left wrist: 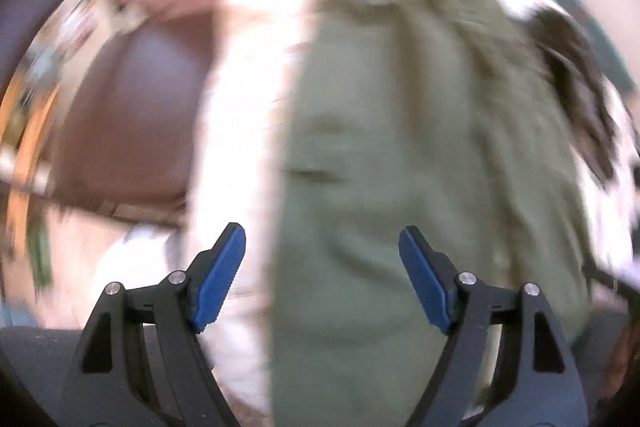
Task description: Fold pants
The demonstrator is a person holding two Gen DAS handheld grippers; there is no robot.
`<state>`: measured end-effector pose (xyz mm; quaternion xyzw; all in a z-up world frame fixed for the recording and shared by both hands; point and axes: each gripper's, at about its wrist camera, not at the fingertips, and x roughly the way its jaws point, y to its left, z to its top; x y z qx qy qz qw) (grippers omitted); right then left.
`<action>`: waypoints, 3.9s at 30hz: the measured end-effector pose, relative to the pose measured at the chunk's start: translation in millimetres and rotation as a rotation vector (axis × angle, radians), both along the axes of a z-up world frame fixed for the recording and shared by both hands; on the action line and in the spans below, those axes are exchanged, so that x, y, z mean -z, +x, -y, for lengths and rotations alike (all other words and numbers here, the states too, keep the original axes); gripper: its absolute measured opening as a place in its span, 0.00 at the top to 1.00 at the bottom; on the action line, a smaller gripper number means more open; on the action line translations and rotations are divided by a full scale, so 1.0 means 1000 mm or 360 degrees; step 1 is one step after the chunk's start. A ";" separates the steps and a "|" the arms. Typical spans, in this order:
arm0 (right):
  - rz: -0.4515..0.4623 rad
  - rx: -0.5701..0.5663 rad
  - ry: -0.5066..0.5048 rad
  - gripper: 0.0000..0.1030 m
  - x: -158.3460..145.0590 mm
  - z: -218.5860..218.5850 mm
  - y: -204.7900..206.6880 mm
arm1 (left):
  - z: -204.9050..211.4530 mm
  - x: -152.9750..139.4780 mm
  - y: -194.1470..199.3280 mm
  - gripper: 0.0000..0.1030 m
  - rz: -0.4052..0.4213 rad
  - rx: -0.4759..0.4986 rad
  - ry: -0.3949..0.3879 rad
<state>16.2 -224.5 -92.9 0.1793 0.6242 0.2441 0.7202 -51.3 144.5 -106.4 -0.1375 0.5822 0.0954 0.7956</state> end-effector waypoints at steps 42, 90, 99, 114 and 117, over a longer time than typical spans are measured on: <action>-0.0087 -0.0233 0.0048 0.99 0.040 -0.047 -0.055 | 0.064 0.038 -0.039 1.00 -0.0238 0.0362 -0.0363; 0.0161 0.0043 -0.0057 0.54 -0.023 0.012 0.149 | 0.032 -0.013 0.140 0.34 0.0265 0.0149 -0.0203; -0.0093 0.0220 -0.0496 0.54 -0.021 0.149 0.042 | 0.163 0.024 0.070 0.29 0.0051 0.0399 -0.0500; -0.0298 0.0088 -0.0609 0.95 0.018 0.144 -0.015 | 0.250 0.082 0.000 0.57 -0.0275 0.0495 -0.0572; -0.0214 0.0123 -0.0510 0.95 -0.001 0.147 -0.020 | 0.250 0.078 0.001 0.96 -0.0263 0.0547 -0.0615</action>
